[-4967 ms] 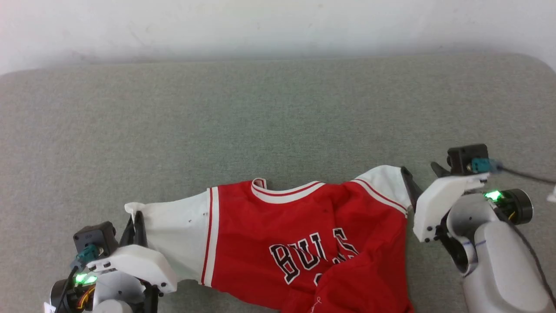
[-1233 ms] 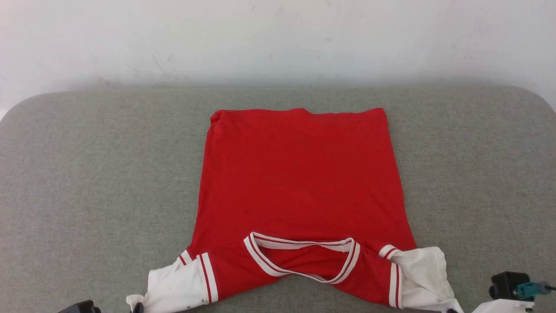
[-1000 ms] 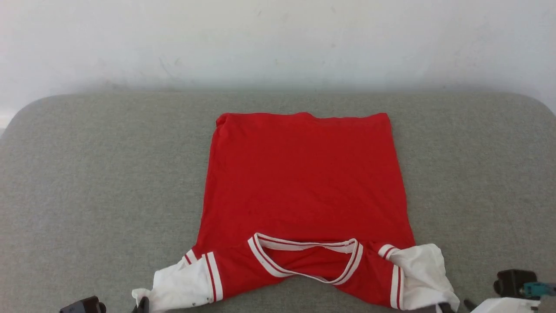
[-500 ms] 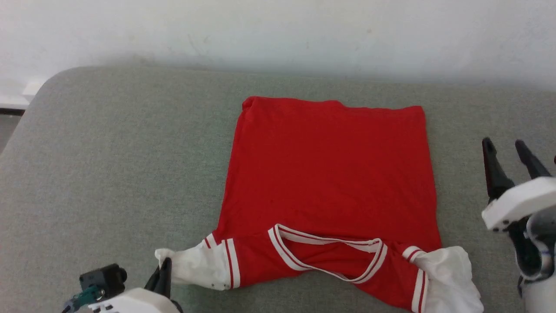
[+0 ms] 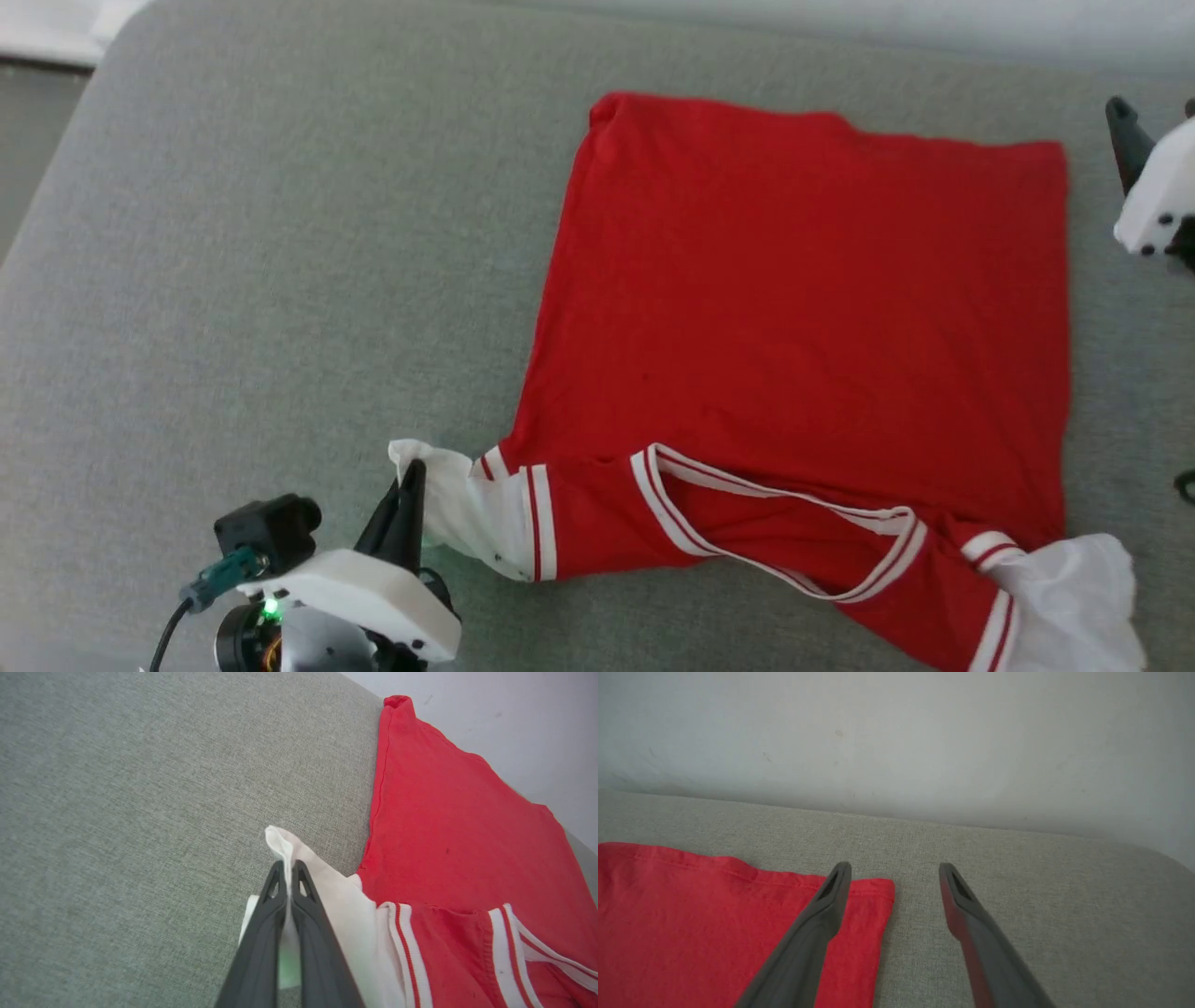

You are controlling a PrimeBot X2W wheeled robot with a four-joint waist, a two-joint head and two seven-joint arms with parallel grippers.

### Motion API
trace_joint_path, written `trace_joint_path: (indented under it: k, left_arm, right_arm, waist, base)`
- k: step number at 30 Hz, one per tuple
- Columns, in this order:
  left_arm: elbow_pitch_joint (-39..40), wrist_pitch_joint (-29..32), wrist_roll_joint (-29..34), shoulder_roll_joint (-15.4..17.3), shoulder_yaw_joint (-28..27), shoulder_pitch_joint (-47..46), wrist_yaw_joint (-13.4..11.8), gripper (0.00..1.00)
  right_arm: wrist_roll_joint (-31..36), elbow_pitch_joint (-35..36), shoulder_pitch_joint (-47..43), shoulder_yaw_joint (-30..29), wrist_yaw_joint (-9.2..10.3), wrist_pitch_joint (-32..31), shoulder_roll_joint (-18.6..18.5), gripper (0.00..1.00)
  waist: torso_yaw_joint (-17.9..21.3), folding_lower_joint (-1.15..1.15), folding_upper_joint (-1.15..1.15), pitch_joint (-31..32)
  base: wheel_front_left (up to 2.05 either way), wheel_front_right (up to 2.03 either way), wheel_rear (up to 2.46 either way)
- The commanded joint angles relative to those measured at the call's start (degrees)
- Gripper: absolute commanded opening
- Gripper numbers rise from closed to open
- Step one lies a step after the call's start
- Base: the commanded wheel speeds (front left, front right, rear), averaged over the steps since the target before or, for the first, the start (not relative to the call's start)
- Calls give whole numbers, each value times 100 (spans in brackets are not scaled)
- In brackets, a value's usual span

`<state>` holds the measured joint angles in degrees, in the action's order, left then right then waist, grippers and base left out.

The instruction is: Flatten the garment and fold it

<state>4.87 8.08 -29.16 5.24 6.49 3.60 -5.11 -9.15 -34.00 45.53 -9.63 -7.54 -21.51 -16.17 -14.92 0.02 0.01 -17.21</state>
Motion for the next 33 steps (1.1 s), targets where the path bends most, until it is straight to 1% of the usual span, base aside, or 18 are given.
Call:
trace_joint_path:
  k: [1, 6, 10, 11, 12, 13, 15, 16, 17, 18, 20, 22, 25, 28, 30, 33]
  left_arm:
    - [-37, -79, -39, -42, 31, -135, 33, 0]
    - [-132, -243, -119, -103, 151, -271, 80, 0]
    - [-226, -326, -159, -125, 210, -345, 98, 0]
    - [-250, -343, -166, -129, 221, -357, 99, 0]
    - [-275, -355, -173, -132, 231, -365, 99, 0]
    - [-275, -355, -173, -132, 231, -365, 99, 0]
    - [-321, -374, -187, -136, 238, -375, 95, 0]
    - [-344, -382, -192, -136, 237, -372, 91, 0]
    - [-368, -387, -194, -132, 234, -365, 87, 0]
    - [-396, -388, -194, -124, 233, -359, 85, 0]
    - [-447, -400, -198, -97, 218, -338, 84, 0]
    - [-493, -409, -214, -66, 186, -291, 77, 0]
    - [-524, -398, -226, 13, 122, -181, 48, 0]
    - [-501, -362, -229, 108, 56, -41, 6, 0]
    - [-464, -311, -222, 178, 27, 65, -24, 0]
    - [-387, -211, -208, 288, 1, 236, -61, 0]
  right_arm:
    - [65, -172, 219, 23, 5, -239, -23, 100]
    - [375, -653, 740, -81, 5, -1258, -167, 100]
    - [608, -832, 943, -190, 5, -1972, -209, 100]
    - [665, -855, 964, -243, 5, -2129, -221, 90]
    - [722, -867, 972, -294, 5, -2275, -226, 51]
    - [722, -867, 972, -294, 5, -2275, -226, 51]
    - [846, -848, 946, -406, 5, -2518, -220, 5]
    - [893, -809, 905, -447, 5, -2558, -206, 0]
    - [926, -738, 849, -488, 5, -2509, -190, 0]
    - [931, -649, 774, -543, 5, -2384, -164, 0]
    - [895, -406, 559, -690, 5, -1865, -83, 0]
    - [764, -110, 265, -957, 5, -1057, 113, 0]
    - [624, 326, -352, -1009, 5, 187, 375, 0]
    - [485, 728, -1054, -987, 5, 1296, 538, 0]
    - [438, 962, -1499, -1056, 5, 1849, 618, 0]
    - [493, 1301, -2197, -1208, 5, 2302, 770, 0]
  waist:
    - [-463, -2, -1, -679]
    - [-636, -2, -1, -957]
    - [-715, -2, -1, -1032]
    - [-726, -2, -1, -1039]
    - [-732, -2, -1, -1039]
    - [-732, -2, -1, -1039]
    - [-724, -2, -1, -1016]
    - [-714, -2, -1, -986]
    - [-701, -2, -1, -946]
    - [-694, -2, -1, -896]
    - [-665, -2, -1, -757]
    - [-616, -2, -1, -579]
    - [-489, -2, -1, -283]
    - [-324, -2, -1, 59]
    - [-215, -2, -1, 272]
    - [-28, -2, -1, 562]
  base:
    - [0, 0, 0]
    - [0, 0, 0]
    - [0, 0, 0]
    - [0, 0, 0]
    - [0, 0, 0]
    - [0, 0, 0]
    - [0, 0, 0]
    - [0, 0, 0]
    - [0, 0, 0]
    - [0, 0, 0]
    - [0, 0, 0]
    - [0, 0, 0]
    - [0, 0, 0]
    - [0, 0, 0]
    - [0, 0, 0]
    - [0, 0, 0]
